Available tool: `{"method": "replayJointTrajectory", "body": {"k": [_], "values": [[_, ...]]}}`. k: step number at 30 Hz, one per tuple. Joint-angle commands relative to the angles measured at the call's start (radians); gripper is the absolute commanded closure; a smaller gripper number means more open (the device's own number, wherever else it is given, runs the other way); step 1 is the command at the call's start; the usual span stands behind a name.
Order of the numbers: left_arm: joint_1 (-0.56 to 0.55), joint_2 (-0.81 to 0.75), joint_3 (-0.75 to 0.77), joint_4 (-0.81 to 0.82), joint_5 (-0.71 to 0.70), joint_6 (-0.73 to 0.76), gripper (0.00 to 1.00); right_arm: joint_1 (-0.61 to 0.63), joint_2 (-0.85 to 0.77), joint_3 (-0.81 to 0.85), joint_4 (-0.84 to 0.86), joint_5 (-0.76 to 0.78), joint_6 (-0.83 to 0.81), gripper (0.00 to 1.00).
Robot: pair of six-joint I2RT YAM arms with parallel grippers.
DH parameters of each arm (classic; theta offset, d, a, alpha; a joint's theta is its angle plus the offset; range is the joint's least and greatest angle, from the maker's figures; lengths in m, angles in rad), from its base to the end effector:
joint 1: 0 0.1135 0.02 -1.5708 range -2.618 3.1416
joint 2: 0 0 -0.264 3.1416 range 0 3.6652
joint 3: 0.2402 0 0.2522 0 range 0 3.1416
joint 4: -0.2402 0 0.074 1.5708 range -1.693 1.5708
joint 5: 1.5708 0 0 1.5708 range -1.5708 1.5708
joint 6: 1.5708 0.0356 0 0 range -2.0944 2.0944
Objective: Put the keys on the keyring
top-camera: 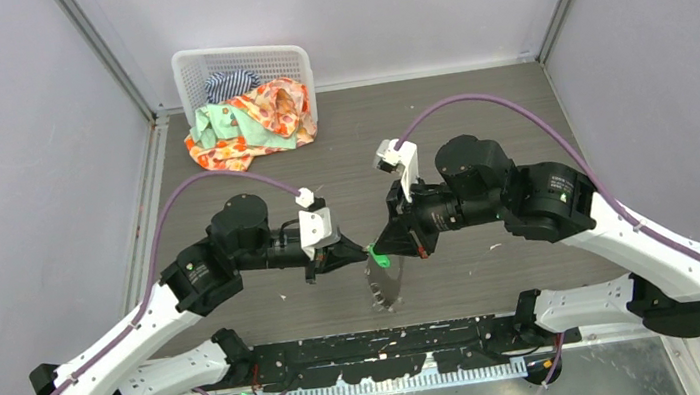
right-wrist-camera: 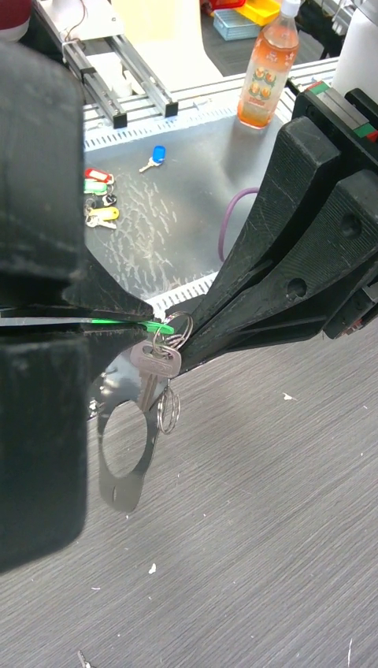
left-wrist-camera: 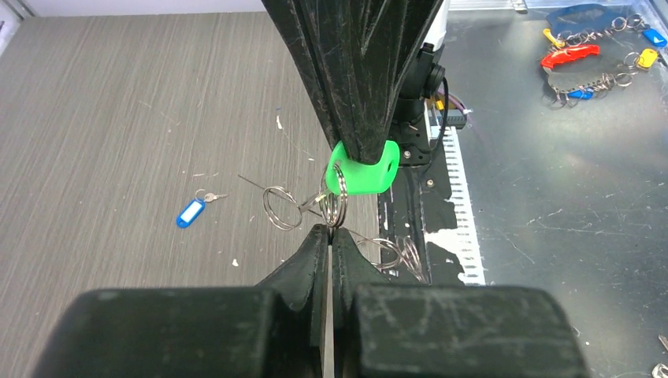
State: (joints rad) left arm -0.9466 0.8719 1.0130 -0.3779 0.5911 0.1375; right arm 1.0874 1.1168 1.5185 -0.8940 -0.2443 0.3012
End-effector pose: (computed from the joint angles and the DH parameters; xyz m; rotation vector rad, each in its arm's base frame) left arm 0.0920 -0.1616 0.3852 1.3380 1.3597 -1.0942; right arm 0.0862 0.1827 0.4505 -1.0070 2.0001 1.0658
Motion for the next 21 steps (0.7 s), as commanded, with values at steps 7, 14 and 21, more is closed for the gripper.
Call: {"method": "replayJointTrajectory", "body": {"k": [7,14,21], "values": [[0.034,-0.024,0.011,0.038,-0.063,-0.048,1.00,0.005,-0.083,0.007,0.009,0.043,0.000,0.99],[0.072,-0.025,0.055,0.090,0.168,-0.108,1.00,0.006,-0.120,-0.057,0.023,0.045,0.019,0.99],[0.085,0.011,0.134,0.066,0.296,-0.109,1.00,0.006,-0.156,-0.109,0.077,0.020,0.029,0.99]]}}
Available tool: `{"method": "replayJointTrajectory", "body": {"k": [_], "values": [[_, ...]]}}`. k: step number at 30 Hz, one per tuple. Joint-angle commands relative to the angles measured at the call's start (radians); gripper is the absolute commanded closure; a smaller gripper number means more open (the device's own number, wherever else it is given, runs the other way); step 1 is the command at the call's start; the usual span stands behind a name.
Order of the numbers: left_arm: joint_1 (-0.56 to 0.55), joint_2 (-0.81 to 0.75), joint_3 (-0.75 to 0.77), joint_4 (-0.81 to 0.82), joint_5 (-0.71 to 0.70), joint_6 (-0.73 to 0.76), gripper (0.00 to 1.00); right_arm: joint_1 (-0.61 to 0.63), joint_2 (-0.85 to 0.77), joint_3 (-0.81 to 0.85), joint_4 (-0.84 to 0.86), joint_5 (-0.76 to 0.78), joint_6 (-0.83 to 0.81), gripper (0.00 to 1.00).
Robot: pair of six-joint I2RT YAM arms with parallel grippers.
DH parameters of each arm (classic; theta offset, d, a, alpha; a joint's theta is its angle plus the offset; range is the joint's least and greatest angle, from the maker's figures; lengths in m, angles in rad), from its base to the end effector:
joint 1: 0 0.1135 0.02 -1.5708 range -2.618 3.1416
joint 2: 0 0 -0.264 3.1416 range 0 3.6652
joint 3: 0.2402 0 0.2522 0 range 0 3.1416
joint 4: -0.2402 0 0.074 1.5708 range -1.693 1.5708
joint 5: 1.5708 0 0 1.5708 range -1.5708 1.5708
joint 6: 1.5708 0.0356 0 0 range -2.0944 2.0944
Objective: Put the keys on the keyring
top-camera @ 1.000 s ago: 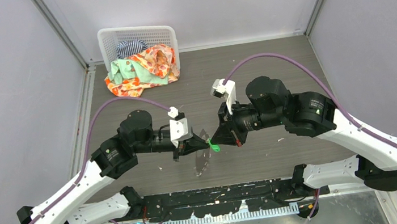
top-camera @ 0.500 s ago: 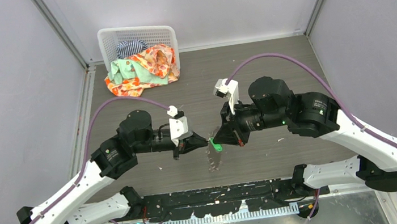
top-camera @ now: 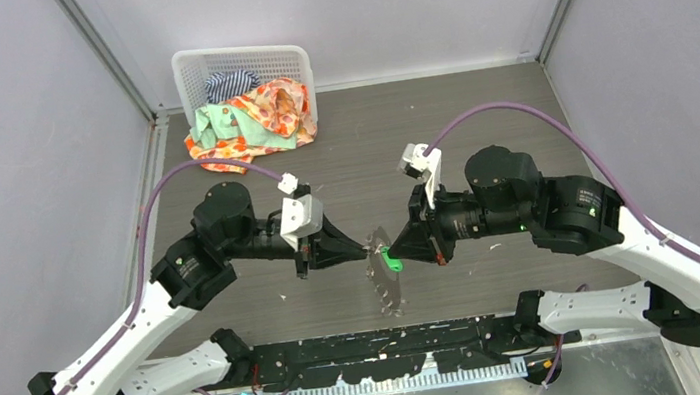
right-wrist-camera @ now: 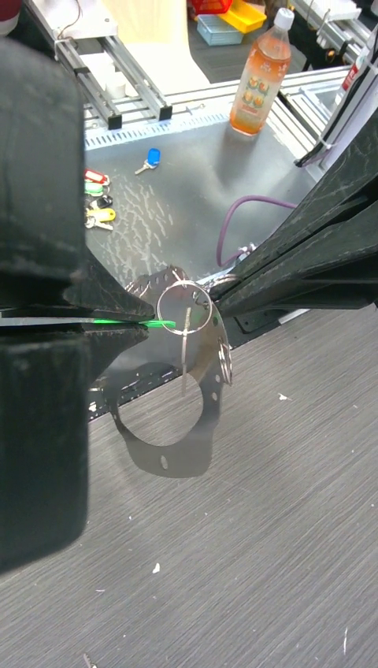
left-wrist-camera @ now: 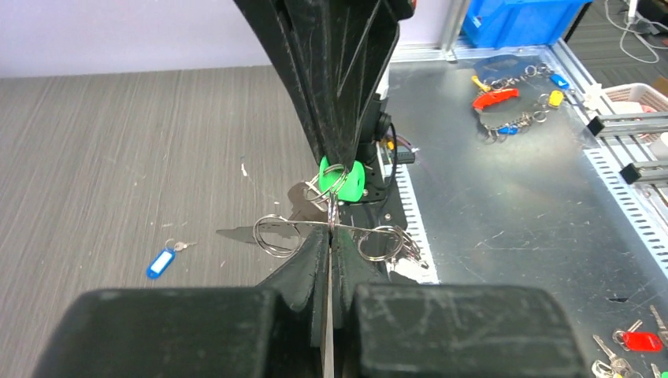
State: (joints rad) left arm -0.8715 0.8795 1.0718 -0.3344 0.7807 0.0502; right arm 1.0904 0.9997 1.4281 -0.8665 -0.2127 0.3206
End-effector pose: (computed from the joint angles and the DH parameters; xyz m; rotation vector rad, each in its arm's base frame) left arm 0.0960 -0.1531 0.4085 1.3259 1.2786 -1.2550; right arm 0.0736 0.1575 0.4458 -0.9537 1.9609 1.0737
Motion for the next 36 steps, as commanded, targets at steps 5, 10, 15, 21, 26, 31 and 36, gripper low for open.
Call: {"method": "replayJointTrajectory", "body": {"k": [5,10,15,21,26,31,36], "values": [[0.011,0.024,0.118,0.029,0.134,-0.024,1.00,0.003,-0.064,-0.047,0.077,-0.018,0.019,0.99],[0.011,0.046,0.149,0.033,0.150,-0.021,1.00,0.002,-0.052,-0.044,0.083,-0.036,0.018,0.99],[0.011,0.068,0.165,0.045,0.170,-0.022,1.00,0.003,-0.013,-0.028,0.071,-0.061,-0.003,0.99],[0.011,0.078,0.179,0.046,0.188,-0.027,1.00,0.003,-0.008,-0.031,0.044,-0.049,-0.020,0.99],[0.011,0.077,0.177,0.053,0.193,-0.030,1.00,0.003,-0.007,-0.030,0.020,-0.037,-0.031,0.99],[0.011,0.072,0.181,0.054,0.195,-0.033,1.00,0.003,0.010,-0.030,0.004,-0.028,-0.043,0.99],[0.011,0.066,0.185,0.049,0.197,-0.033,1.00,0.003,0.033,-0.020,-0.019,-0.025,-0.053,0.99]]}}
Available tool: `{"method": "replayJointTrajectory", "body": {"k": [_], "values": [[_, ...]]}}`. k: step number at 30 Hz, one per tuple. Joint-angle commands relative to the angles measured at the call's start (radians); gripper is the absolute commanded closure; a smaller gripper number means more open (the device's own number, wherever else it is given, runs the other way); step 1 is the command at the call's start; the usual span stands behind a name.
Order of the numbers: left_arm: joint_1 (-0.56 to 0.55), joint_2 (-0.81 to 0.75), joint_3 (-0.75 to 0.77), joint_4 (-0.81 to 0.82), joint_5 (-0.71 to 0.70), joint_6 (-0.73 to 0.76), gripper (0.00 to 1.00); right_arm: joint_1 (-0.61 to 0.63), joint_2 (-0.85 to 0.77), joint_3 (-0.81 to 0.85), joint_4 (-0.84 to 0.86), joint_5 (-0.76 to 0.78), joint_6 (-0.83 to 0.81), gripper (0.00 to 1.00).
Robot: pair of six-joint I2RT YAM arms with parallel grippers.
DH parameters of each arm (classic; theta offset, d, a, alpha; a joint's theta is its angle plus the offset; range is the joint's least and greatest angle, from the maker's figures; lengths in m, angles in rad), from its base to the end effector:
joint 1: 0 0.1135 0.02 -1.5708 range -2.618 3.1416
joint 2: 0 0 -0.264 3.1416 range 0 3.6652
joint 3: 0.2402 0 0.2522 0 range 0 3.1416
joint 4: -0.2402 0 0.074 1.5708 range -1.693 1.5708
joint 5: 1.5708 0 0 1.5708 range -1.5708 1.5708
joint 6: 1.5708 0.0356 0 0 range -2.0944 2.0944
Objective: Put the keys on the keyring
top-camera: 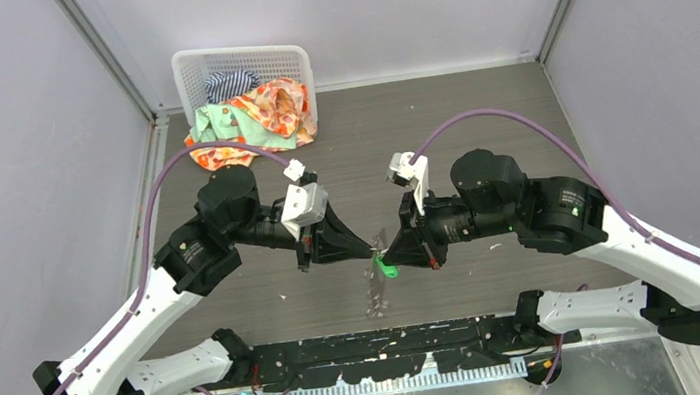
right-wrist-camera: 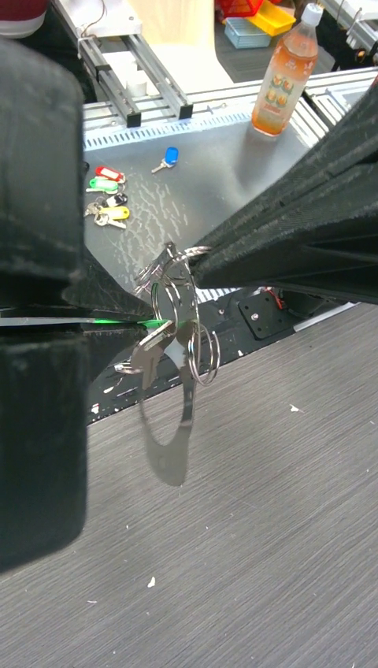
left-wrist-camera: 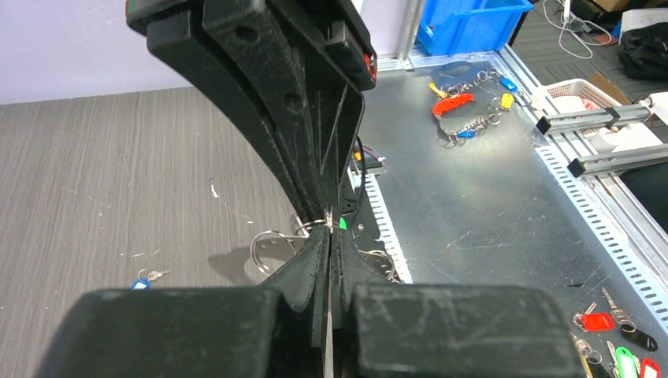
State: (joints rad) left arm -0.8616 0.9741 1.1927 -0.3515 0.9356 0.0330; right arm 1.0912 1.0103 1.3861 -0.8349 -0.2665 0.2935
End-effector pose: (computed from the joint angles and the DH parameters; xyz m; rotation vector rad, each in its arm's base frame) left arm 0.1033 -0.1644 0.4310 1.4113 1.2061 -1.3834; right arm 0.0760 0.1663 0.4348 -1.0239 1.9575 1.1001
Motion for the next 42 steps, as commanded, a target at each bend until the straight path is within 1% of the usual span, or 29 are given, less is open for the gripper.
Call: {"method": "replayJointTrajectory", "body": {"k": [1,9,10,11,14,17,20,23,24,27,33,42], "values": [[0.001,-0.029,0.064,0.066,0.043,-0.016,1.00,0.001,0.025,0.024,-0.051,0.029,-0.026,0.99],[0.001,-0.031,0.055,0.071,0.036,-0.003,1.00,0.002,0.016,0.029,-0.034,0.017,-0.010,0.98],[0.001,-0.032,0.053,0.068,0.035,0.000,1.00,0.002,0.012,0.027,-0.023,0.013,-0.006,0.95],[0.001,-0.032,0.052,0.067,0.033,0.003,1.00,0.002,0.002,0.026,-0.016,0.008,0.001,0.88],[0.001,-0.034,0.051,0.062,0.026,0.010,1.00,0.002,-0.030,0.019,0.002,0.021,0.010,0.74],[0.001,-0.034,0.051,0.059,0.024,0.011,1.00,0.002,-0.059,0.021,-0.002,0.055,0.002,0.64],[0.001,-0.034,0.053,0.057,0.024,0.010,1.00,0.002,-0.076,0.026,0.005,0.067,-0.006,0.56],[0.001,-0.031,0.056,0.060,0.019,0.005,1.00,0.002,-0.087,0.023,0.041,0.056,-0.032,0.45],[0.001,-0.031,0.056,0.060,0.018,0.004,1.00,0.002,-0.092,0.018,0.066,0.052,-0.036,0.43],[0.001,-0.031,0.056,0.060,0.017,-0.001,1.00,0.002,-0.095,0.002,0.141,0.052,-0.059,0.43],[0.001,-0.032,0.055,0.058,0.015,-0.009,1.00,0.002,-0.073,-0.023,0.258,0.019,-0.090,0.48],[0.005,-0.035,0.050,0.066,-0.001,-0.021,1.00,0.002,-0.060,-0.039,0.281,-0.068,-0.085,0.59]]}}
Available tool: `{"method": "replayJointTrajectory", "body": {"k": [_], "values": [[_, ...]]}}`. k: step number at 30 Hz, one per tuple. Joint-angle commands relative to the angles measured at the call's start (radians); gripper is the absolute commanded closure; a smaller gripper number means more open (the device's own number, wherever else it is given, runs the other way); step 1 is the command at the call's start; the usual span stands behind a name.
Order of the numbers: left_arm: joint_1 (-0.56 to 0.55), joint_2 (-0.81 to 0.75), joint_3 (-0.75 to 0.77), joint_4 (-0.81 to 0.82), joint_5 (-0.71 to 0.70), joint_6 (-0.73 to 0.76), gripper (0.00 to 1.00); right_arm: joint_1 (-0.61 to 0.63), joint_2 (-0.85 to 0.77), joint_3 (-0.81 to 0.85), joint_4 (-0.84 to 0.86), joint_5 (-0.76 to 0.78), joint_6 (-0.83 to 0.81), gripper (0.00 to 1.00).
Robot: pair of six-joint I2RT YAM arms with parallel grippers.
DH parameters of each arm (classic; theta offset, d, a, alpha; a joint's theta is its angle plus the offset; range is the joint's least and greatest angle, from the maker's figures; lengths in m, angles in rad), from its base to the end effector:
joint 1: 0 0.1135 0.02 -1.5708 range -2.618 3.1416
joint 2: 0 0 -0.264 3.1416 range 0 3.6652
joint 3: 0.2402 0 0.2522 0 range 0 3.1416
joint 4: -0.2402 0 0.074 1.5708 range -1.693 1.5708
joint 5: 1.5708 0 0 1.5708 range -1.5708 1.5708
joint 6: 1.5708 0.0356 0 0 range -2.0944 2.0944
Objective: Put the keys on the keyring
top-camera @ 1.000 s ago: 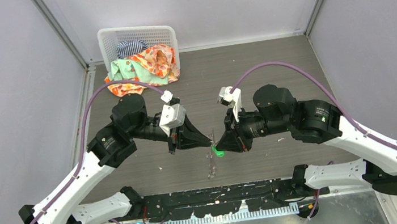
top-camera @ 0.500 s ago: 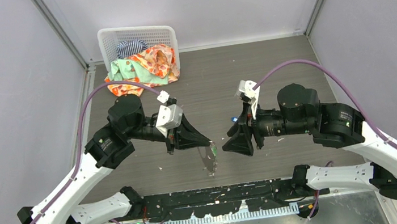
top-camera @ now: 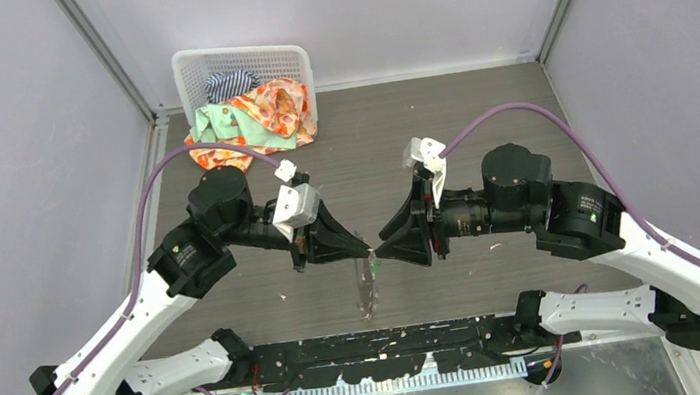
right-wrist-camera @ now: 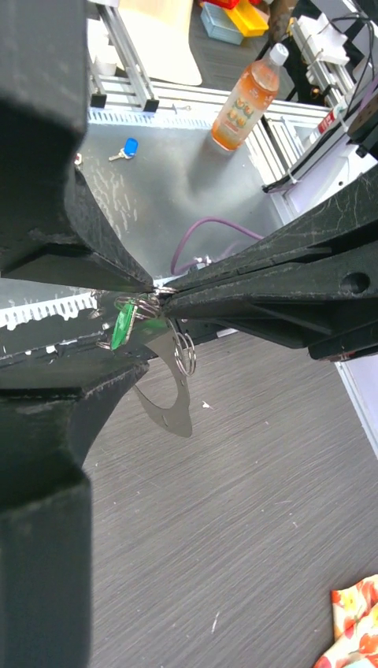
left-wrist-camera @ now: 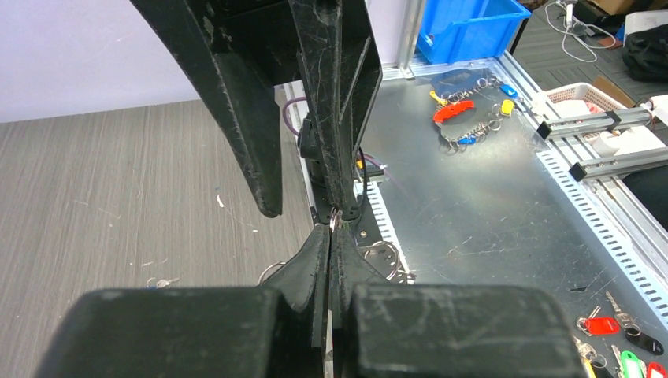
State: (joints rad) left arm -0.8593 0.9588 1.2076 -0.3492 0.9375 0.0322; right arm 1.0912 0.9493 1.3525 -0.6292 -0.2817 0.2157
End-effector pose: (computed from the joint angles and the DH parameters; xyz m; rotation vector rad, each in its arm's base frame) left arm 0.0994 -0.1593 0.4385 1.4047 1.1726 -1.3760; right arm 0.0713 0.1585 0.4552 -1.0201 1.6633 1.1567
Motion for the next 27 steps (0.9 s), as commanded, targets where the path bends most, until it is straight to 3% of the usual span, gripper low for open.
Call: {"method": "replayJointTrajectory", "body": {"k": [1,9,16,27], "values": [[0.003,-0.020,0.035,0.066,-0.003,-0.023,1.00,0.002,0.002,-0.007,0.075,-0.058,-0.007,0.62],[0.009,-0.017,0.039,0.066,-0.016,-0.026,1.00,0.002,0.004,-0.021,0.091,-0.098,0.007,0.67],[0.017,-0.018,0.038,0.075,-0.031,-0.039,1.00,0.001,-0.003,-0.039,0.108,-0.101,0.009,0.63],[0.019,-0.033,0.003,0.058,-0.026,-0.050,1.00,0.002,-0.007,-0.039,0.151,-0.057,0.021,0.95]]}}
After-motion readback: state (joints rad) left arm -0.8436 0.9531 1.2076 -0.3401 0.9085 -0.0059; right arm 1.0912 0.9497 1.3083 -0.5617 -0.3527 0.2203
